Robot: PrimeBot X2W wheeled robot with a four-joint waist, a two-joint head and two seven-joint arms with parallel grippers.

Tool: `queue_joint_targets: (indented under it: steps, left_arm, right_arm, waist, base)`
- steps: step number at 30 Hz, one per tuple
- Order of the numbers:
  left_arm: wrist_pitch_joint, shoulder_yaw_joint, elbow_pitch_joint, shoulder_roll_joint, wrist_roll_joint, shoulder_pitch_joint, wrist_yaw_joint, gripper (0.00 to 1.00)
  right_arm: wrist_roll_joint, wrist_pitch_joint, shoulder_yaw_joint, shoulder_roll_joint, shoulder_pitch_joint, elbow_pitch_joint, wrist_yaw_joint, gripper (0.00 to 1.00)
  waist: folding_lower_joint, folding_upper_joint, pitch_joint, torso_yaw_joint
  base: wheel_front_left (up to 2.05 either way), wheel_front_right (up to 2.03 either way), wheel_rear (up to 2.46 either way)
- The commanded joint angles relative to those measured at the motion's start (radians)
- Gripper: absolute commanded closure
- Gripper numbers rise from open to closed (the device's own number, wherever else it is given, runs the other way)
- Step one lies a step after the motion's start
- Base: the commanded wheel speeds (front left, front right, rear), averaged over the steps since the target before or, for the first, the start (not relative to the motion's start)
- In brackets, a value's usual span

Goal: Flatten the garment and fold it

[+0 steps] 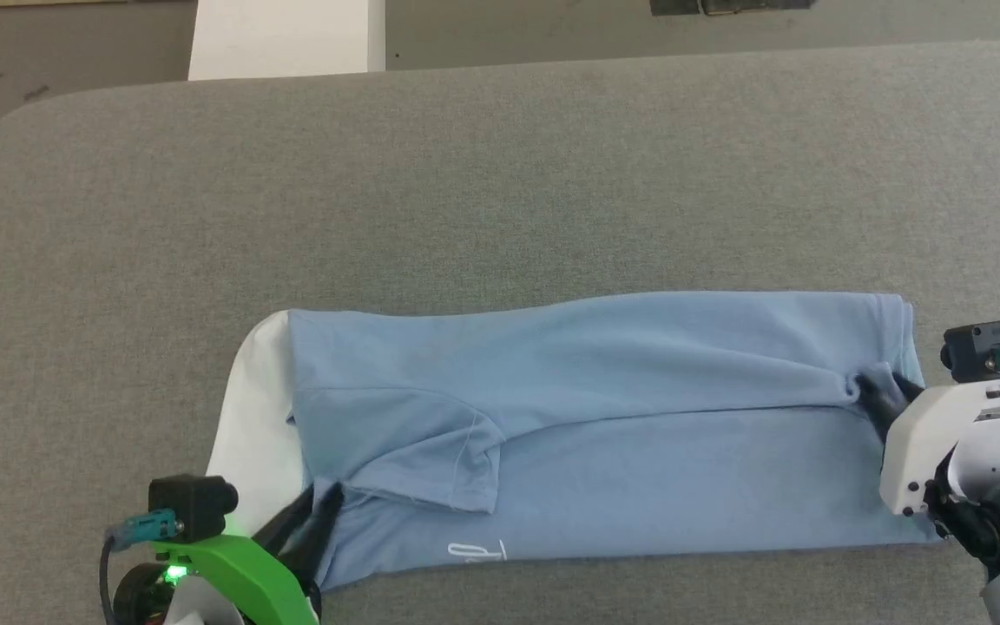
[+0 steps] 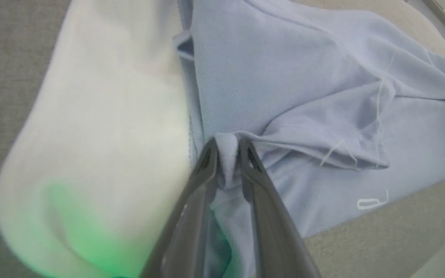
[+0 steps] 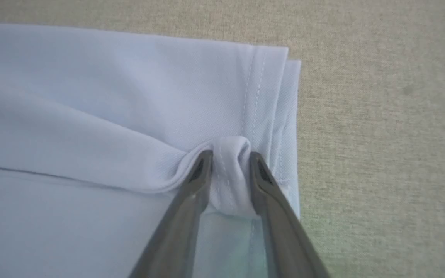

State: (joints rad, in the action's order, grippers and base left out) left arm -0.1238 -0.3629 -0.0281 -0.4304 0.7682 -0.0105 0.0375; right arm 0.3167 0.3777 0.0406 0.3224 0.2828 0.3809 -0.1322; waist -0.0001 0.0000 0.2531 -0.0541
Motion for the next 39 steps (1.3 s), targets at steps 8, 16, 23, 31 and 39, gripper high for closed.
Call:
queue_joint_targets:
  steps: [8,16,23,31,39]
  left_arm:
    - [0.144,0.040,0.030,0.044,-0.051,-0.003,-0.053,0.00]
    - [0.332,0.093,0.015,0.069,-0.160,0.039,-0.124,0.00]
    - [0.384,0.142,-0.039,0.102,-0.304,0.138,-0.159,0.00]
    - [0.385,0.261,-0.076,0.217,-0.404,0.198,-0.063,0.00]
    - [0.385,0.332,-0.157,0.297,-0.449,0.227,0.032,0.00]
  right_arm:
    - [0.043,-0.038,-0.085,-0.035,-0.111,-0.087,0.002,0.00]
    - [0.027,-0.098,-0.200,-0.125,-0.213,-0.232,0.002,0.00]
    - [-0.007,-0.160,-0.295,-0.227,-0.199,-0.262,0.002,0.00]
    - [-0.048,-0.114,-0.412,-0.269,-0.097,-0.106,0.002,0.00]
    - [-0.144,0.034,-0.493,-0.272,0.004,0.094,0.002,0.00]
  waist:
    - [0.0001,0.0000,-0.069,0.026]
    - [0.0001,0.0000,-0.120,0.036]
    - [0.0001,0.0000,-0.145,0.037]
    - [0.0001,0.0000,-0.150,0.040]
    - [0.0001,0.0000,-0.144,0.048]
  base:
    - [0.00,0.00,0.00]
    - [0.00,0.00,0.00]
    - [0.00,0.00,0.00]
    - [0.00,0.00,0.00]
    - [0.00,0.00,0.00]
